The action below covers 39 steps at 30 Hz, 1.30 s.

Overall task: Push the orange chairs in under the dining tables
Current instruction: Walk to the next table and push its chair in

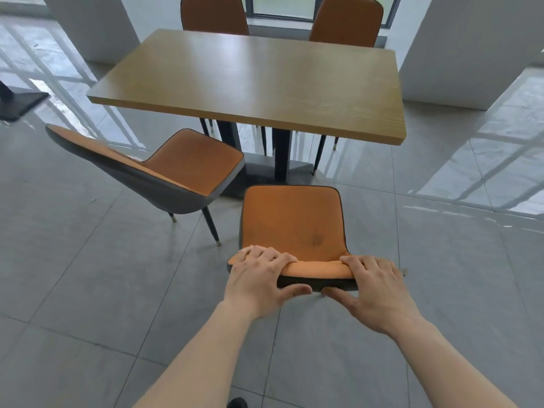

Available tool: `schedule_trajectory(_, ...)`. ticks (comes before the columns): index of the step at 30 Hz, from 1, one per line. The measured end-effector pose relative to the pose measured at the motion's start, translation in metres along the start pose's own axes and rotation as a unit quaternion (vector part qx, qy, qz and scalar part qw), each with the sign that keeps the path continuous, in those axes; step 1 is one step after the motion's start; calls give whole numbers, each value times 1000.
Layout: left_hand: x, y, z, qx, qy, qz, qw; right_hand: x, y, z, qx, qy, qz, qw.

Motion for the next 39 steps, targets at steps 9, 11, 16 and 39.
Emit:
schedule_trajectory(9, 39, 35, 88, 3, -36, -3, 999, 7, 29, 84, -13, -34, 13, 999)
schedule_trajectory(11, 46, 43, 106, 1, -45, -6, 999, 8, 36, 102, -17, -39, 17, 999)
schedule_trajectory(16, 63, 58, 147, -4, -63, -11, 998, 9, 49, 143, -20, -49, 14, 999)
schedule_trajectory(39, 86, 75, 167, 50, -67, 3, 997, 34, 59, 156, -39, -71, 2, 997)
Point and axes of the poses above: each hand's wrist, its own z-axis towards the middle knuckle, its own y-axis out of the back of the hand, x = y × z, the point moved 4 cm from there along z, towards the middle knuckle, and after that the axes turned 5 degrees about x, right-handed, at the moved point
